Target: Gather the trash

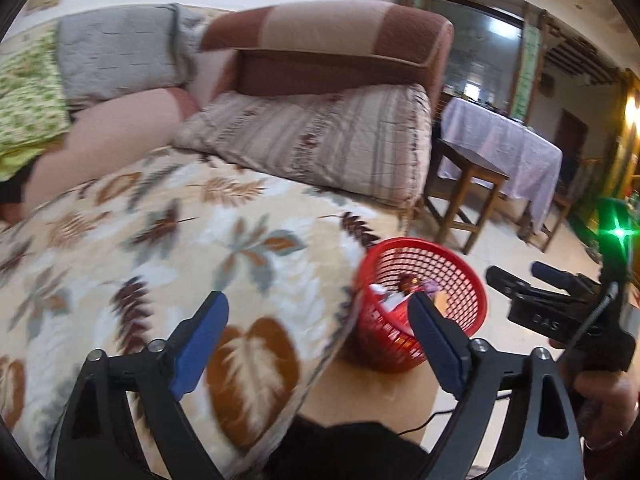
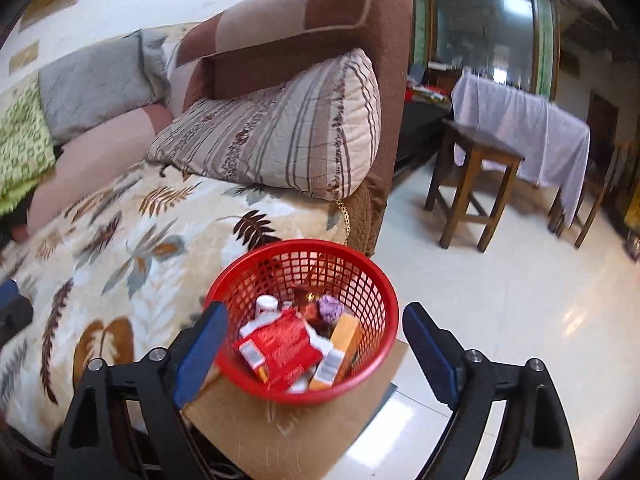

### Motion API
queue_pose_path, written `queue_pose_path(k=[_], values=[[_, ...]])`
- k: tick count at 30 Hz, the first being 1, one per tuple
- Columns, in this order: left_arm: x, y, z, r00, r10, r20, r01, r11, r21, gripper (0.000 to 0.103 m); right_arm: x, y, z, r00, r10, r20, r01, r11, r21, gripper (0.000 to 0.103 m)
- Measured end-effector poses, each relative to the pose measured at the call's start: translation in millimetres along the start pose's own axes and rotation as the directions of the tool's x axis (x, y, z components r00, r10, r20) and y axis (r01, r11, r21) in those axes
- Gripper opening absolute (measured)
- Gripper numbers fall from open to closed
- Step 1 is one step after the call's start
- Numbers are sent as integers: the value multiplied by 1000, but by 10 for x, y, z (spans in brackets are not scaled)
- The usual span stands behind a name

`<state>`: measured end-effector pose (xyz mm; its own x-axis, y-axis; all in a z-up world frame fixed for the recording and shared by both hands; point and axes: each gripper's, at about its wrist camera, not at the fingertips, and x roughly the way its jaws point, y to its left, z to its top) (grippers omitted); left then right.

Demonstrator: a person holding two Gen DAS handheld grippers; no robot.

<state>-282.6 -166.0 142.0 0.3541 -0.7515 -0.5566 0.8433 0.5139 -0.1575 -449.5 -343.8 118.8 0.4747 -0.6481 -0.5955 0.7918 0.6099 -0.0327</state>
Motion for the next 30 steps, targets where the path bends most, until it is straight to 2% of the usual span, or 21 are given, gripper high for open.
queue_pose_path(k=[4, 9, 13, 19, 24, 27, 30], values=[[-333, 65, -133, 998, 56, 34, -57, 998, 2, 94, -270, 111, -145, 1000, -9, 15, 9, 1000, -3, 98], [-495, 86, -199, 995, 95, 39, -95, 995, 10, 98, -391, 227, -285, 1000, -3, 3, 3, 1000, 3, 98], [-421, 127, -177, 996, 90, 28, -90, 996, 0, 98, -287, 347, -316, 999, 2, -35, -3, 1000, -21, 98], [-256, 149, -221, 990, 141, -4, -141, 989, 36, 98, -115, 456, -312, 999, -1, -51, 1, 1000, -11, 98], [-83, 183, -244, 983, 182, -3, -182, 983, 20, 99, -35, 455, -377, 999, -33, -34, 33, 999, -10, 98], [17, 211, -231, 985, 170, -21, -170, 985, 9, 99, -65, 377, -419, 999, -41, -11, 41, 999, 21, 98], [49, 175, -239, 980, 196, -17, -195, 980, 43, 99, -100, 339, -430, 999, -40, 9, 39, 999, 31, 98]])
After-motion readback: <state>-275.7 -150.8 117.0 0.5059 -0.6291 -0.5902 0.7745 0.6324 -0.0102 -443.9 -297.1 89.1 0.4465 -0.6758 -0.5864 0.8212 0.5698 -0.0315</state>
